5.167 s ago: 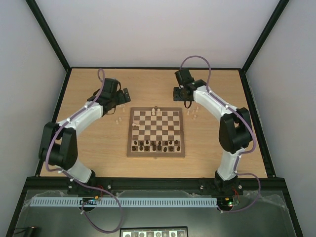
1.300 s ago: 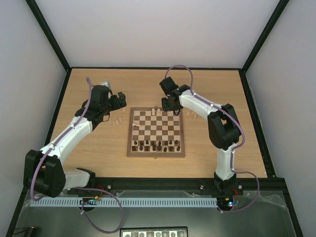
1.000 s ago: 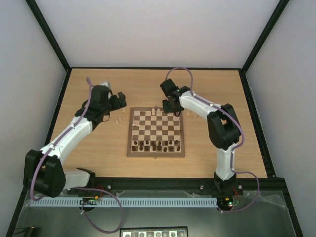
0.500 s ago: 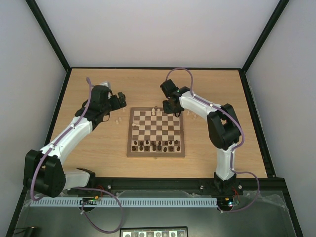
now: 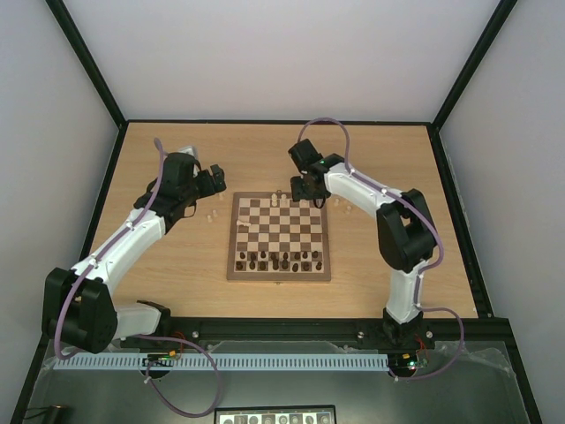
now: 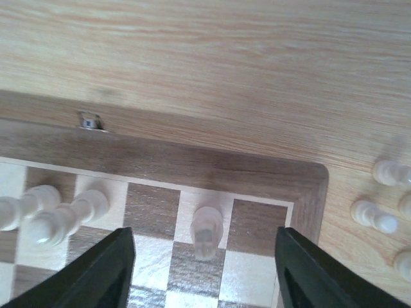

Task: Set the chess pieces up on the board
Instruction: Place the chess piece on the chessboard, then pick up the chess piece at the center of the board.

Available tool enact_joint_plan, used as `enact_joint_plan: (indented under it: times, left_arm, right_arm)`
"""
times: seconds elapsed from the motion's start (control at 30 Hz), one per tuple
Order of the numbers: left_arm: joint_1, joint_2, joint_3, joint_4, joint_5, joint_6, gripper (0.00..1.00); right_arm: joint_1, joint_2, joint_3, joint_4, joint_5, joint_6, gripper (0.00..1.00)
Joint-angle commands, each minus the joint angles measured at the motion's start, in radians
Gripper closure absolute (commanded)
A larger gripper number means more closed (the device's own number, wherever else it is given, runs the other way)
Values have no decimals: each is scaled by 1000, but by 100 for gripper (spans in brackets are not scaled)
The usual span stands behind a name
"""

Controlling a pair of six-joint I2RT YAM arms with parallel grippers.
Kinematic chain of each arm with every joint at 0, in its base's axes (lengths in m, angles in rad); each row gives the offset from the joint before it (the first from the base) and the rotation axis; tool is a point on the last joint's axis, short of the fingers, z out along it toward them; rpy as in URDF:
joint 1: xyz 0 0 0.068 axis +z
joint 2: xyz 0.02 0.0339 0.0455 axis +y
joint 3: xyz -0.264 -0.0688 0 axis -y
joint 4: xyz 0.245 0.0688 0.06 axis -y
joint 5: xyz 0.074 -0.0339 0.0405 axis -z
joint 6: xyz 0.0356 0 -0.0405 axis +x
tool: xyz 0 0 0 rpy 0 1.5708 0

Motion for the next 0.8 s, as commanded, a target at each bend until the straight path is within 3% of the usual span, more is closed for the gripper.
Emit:
enact_joint_plan:
  times: [0.0,0.17,0.27,0.53,0.77]
  left_arm:
    - [-3,-19,-15,3,-5,5,1]
    - [-3,-30,-31,24,-8,10,0]
    - [-4,-18,-22,21,-15,11,1]
    - [-1,-7,-15,10,-24,10,0]
    - [-1,-7,-17,15,7,4,0]
  right_arm:
    - [6,-120,-27,5,-7,1,35]
    - [4,-200,-70,13,23,-2,24]
    - [4,-230,-92,7,67,-1,22]
    - [-67,-306,-230,28,110,24,25]
    - [-173,-375,-381,54,102,31,34]
